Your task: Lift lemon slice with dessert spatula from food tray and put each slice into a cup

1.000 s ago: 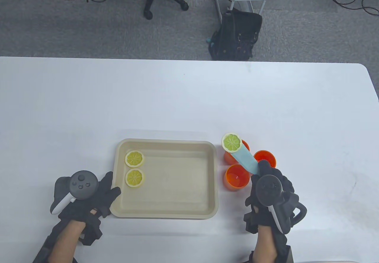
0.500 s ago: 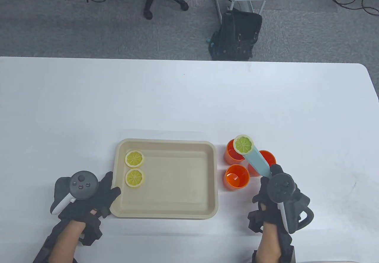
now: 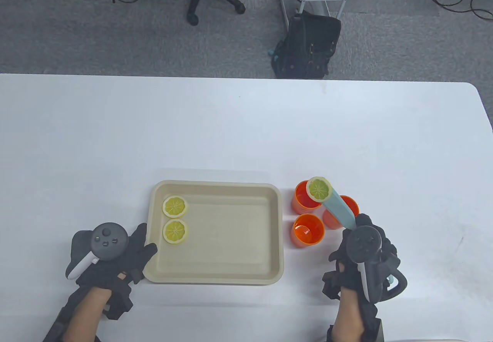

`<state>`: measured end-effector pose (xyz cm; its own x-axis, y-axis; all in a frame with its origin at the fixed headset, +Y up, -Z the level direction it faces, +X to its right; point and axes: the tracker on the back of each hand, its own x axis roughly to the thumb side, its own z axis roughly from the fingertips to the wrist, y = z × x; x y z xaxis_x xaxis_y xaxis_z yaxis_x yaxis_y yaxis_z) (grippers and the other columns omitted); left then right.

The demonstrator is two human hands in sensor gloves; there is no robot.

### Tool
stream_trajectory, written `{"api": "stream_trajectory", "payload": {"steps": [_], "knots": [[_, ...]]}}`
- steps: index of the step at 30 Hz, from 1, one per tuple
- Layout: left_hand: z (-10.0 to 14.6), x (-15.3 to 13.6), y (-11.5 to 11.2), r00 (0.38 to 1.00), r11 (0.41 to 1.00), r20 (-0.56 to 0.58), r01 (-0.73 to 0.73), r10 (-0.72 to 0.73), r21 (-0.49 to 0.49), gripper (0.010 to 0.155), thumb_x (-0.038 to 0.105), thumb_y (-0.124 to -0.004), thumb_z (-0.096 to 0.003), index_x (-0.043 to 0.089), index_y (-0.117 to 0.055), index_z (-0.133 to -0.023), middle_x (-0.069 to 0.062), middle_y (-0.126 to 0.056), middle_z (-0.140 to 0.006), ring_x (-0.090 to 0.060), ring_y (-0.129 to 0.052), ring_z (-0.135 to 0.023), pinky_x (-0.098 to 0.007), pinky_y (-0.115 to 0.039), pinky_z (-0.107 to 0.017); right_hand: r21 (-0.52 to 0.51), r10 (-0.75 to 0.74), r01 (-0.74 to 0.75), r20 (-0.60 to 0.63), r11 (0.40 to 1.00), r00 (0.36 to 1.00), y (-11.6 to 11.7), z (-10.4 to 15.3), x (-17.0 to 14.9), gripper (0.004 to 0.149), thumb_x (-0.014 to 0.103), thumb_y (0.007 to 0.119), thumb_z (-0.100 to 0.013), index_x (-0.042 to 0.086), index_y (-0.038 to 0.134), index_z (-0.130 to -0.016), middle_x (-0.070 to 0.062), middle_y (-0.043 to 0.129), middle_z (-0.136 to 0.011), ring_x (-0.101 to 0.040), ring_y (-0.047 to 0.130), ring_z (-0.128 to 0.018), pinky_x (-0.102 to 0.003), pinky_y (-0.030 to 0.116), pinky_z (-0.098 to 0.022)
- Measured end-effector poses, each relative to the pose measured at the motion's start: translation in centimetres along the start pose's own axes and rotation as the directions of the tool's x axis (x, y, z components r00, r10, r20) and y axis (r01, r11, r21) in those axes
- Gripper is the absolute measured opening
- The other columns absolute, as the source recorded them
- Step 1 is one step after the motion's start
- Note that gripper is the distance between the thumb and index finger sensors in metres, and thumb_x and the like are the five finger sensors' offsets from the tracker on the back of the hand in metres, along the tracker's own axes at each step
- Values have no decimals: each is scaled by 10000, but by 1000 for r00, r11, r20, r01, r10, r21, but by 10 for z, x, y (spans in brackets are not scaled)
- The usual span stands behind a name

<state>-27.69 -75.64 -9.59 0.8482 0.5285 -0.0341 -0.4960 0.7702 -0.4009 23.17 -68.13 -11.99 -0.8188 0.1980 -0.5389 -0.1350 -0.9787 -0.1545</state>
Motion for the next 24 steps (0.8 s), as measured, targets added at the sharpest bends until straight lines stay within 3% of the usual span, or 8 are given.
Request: {"api": "stream_trajectory", "payload": {"steps": [10,24], "knots": [[0,0,0,1000,1000,0,-2,2,-3,750,462,-746,-564,-14,-476,-1076,-12,-953,-655,-39,-1085,-333,-326,-965,-324,-43,-44,46,40,998,998,-8,7,3,579,315,932,-462,211,729,-995,-104,844,-905,-276,928,-733,-615,584,-725],[0,0,0,1000,1000,-1,-7,6,-7,749,464,-745,-565,-14,-477,-1076,-11,-954,-654,-39,-1085,-330,-326,-965,-322,-54,-93,123,392,991,915,-20,50,46,601,363,842,-493,153,686,-1035,-109,858,-892,-232,967,-668,-577,670,-689]]}}
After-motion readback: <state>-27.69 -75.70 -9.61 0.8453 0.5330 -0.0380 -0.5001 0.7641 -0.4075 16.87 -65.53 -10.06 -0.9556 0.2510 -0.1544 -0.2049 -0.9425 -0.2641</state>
